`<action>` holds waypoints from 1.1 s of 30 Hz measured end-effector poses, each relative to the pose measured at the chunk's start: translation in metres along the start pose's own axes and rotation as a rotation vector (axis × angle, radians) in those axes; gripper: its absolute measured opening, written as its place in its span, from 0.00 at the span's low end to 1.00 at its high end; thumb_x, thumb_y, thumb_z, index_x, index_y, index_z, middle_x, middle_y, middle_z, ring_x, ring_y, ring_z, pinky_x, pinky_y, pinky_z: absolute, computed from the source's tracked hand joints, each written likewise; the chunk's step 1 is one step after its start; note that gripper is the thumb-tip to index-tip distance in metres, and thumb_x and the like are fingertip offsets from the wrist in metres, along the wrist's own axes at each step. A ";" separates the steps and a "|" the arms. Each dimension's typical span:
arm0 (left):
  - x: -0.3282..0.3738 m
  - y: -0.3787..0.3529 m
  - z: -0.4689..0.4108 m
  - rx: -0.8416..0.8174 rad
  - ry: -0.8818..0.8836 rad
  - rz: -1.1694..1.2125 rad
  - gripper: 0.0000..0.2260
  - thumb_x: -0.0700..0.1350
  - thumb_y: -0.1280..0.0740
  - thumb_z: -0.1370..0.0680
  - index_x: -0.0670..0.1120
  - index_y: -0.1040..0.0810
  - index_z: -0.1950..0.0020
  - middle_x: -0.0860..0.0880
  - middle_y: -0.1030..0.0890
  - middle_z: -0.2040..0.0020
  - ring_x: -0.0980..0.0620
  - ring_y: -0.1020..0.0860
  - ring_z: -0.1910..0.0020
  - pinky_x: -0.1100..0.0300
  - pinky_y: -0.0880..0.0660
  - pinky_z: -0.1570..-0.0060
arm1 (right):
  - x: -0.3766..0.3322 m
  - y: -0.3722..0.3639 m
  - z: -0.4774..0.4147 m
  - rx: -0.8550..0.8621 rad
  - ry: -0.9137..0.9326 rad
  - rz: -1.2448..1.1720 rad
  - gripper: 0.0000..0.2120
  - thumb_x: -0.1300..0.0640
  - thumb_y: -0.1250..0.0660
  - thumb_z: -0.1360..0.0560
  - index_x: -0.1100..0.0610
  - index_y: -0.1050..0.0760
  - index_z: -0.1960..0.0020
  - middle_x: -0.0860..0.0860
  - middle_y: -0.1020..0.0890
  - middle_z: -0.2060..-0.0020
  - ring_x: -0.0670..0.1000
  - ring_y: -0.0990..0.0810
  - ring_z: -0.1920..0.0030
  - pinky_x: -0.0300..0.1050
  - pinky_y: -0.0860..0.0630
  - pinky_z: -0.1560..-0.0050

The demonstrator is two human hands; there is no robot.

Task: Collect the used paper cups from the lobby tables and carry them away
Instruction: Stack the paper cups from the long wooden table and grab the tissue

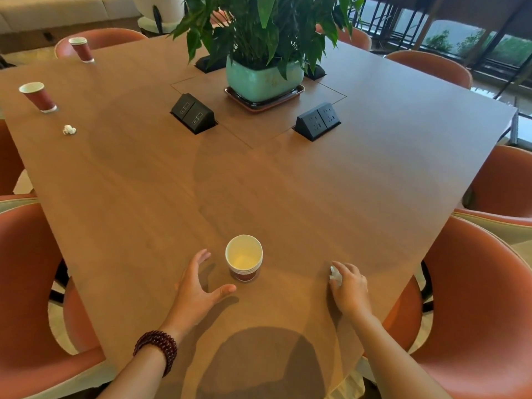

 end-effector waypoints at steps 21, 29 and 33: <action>0.014 0.017 0.005 -0.018 0.039 0.053 0.43 0.66 0.28 0.41 0.58 0.40 0.31 0.58 0.29 0.34 0.58 0.34 0.34 0.59 0.38 0.38 | -0.173 0.021 0.056 0.119 0.468 -0.663 0.15 0.59 0.29 0.27 0.46 0.29 0.45 0.42 0.22 0.51 0.40 0.23 0.49 0.28 0.30 0.52; 0.005 0.030 0.005 -0.023 0.083 0.064 0.46 0.71 0.29 0.44 0.57 0.39 0.30 0.59 0.29 0.34 0.58 0.33 0.34 0.59 0.36 0.39 | -0.175 -0.010 0.044 0.100 0.497 -0.341 0.16 0.52 0.30 0.27 0.50 0.28 0.41 0.38 0.24 0.50 0.43 0.28 0.43 0.36 0.46 0.41; 0.003 0.035 0.005 -0.024 0.085 0.061 0.47 0.72 0.29 0.44 0.57 0.39 0.30 0.60 0.29 0.34 0.60 0.33 0.34 0.62 0.37 0.42 | -0.174 -0.020 0.040 0.046 0.462 -0.276 0.19 0.48 0.31 0.27 0.47 0.31 0.38 0.39 0.23 0.46 0.46 0.35 0.37 0.37 0.49 0.43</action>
Point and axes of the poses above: each hand's wrist, its own z-axis away from the middle knuckle, its own y-axis out of the back of the hand, x = y × z, the point moved 3 cm from there along -z, towards the middle knuckle
